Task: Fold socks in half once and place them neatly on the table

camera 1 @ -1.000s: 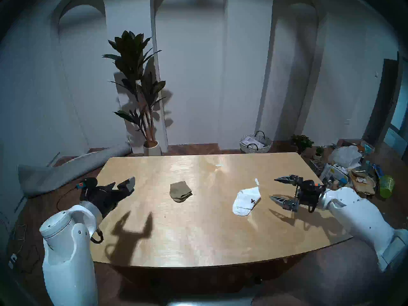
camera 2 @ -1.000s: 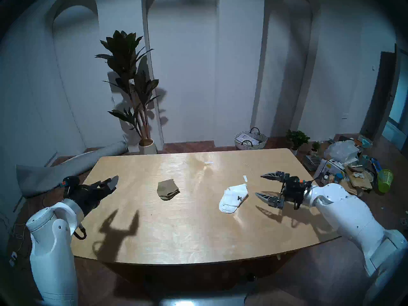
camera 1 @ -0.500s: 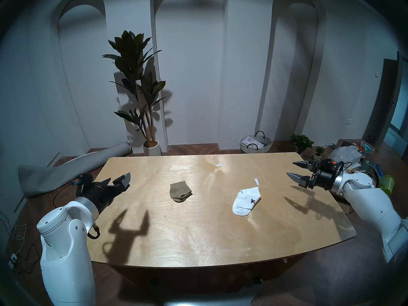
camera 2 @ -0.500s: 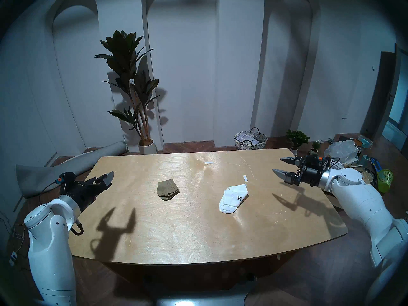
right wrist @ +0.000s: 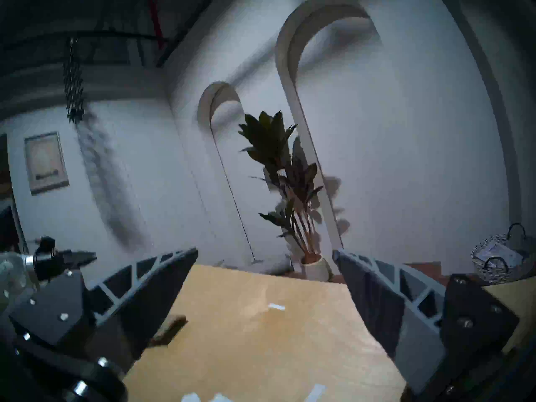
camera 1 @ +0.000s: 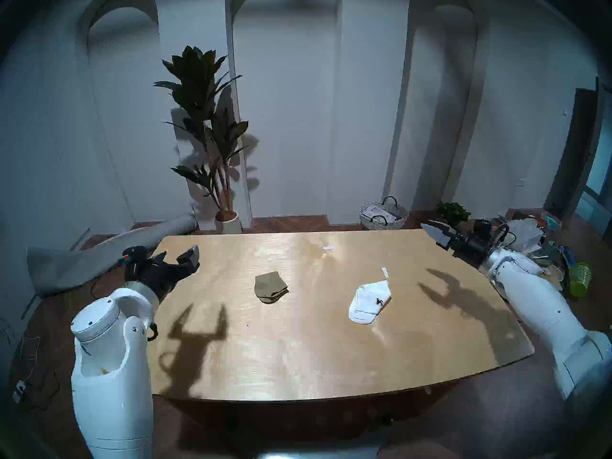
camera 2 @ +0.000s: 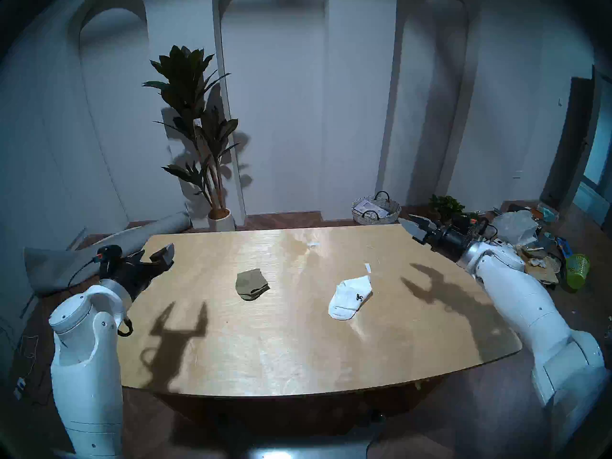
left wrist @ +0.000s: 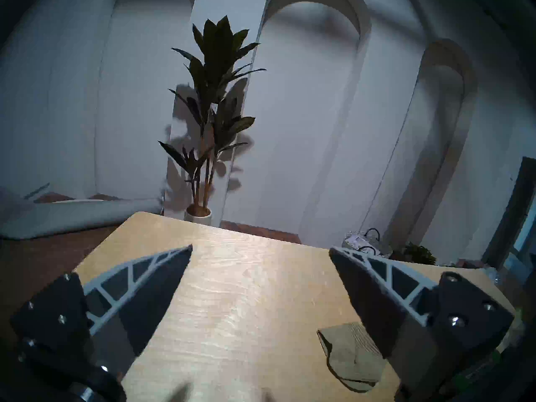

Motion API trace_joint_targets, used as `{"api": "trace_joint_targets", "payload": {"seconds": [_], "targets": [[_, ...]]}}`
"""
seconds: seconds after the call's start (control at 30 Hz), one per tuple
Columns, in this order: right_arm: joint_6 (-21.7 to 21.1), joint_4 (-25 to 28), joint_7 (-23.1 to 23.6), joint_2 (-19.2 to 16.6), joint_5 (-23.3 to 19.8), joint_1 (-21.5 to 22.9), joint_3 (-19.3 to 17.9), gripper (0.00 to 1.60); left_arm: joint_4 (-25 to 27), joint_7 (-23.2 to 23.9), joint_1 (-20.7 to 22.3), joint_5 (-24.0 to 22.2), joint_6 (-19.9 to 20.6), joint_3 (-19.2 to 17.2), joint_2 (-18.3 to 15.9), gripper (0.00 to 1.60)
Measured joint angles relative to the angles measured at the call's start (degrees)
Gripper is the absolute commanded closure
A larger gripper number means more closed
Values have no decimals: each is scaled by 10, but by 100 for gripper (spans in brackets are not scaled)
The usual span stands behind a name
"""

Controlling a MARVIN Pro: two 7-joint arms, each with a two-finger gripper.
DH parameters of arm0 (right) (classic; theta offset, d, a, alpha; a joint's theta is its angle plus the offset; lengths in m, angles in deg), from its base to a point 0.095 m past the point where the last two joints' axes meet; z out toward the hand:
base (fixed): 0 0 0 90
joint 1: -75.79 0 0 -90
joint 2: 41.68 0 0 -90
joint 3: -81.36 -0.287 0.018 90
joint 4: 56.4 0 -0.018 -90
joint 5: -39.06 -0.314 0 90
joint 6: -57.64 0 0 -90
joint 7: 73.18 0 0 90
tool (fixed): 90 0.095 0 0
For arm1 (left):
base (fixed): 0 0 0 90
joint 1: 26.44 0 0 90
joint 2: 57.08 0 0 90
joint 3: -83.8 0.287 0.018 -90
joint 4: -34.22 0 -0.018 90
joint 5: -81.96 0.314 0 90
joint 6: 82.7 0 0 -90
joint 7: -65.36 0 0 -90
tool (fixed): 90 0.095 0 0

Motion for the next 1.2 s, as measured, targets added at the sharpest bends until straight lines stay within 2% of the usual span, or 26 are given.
{"api": "trace_joint_targets", "payload": {"seconds": [0.17, 0.47, 0.83, 1.2], "targets": [[-19, 11, -31, 34, -37, -13, -5, 0, -31, -17, 17, 24, -29, 20, -2, 0], [-29, 44, -86, 68, -66, -47, -11, 0, -77, -39, 46, 62, -85, 50, -9, 0], [4, 91, -183, 78, -77, -78, -39, 0, -124, -40, 63, 91, -151, 72, -22, 0], [42, 154, -309, 79, -69, -113, -54, 0, -174, -19, 82, 105, -218, 86, -37, 0]]}}
